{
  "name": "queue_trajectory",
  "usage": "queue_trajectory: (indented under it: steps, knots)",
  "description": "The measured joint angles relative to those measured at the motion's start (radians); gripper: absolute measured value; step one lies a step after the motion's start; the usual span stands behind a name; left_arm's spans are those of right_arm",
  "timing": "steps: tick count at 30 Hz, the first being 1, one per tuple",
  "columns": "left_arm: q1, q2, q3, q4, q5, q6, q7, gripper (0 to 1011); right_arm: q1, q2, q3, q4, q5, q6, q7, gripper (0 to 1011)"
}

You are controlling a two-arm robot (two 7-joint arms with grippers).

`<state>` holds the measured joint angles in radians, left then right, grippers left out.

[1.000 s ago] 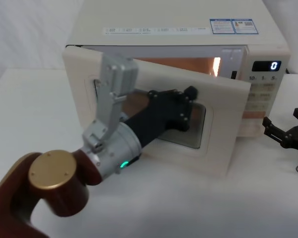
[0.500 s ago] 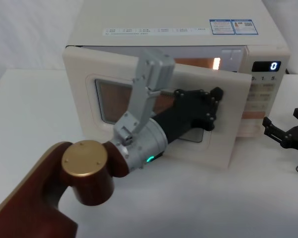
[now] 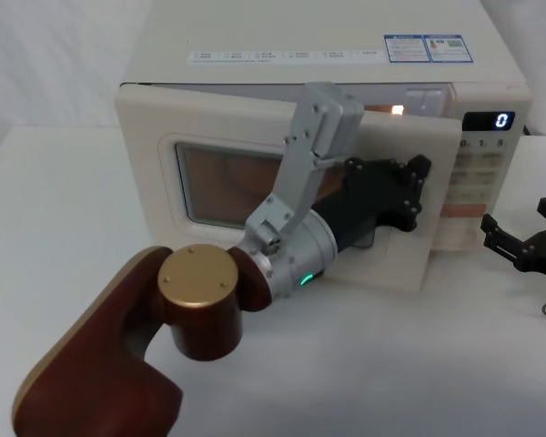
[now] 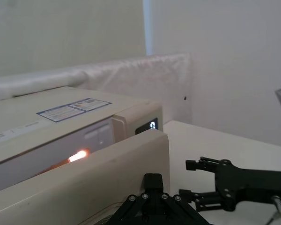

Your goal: Press the button to open the microwave door with one hand; close the microwave door with the other hand.

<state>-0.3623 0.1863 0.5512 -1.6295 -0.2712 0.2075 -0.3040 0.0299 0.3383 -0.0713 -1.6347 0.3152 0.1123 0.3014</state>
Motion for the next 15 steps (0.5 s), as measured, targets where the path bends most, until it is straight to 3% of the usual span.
queue_trajectory:
  steps: [15]
  knots:
    - [-0.041, -0.057, -0.024, 0.069, 0.077, -0.038, 0.034, 0, 0.0, 0.0, 0.0, 0.0, 0.0, 0.0, 0.0, 1002]
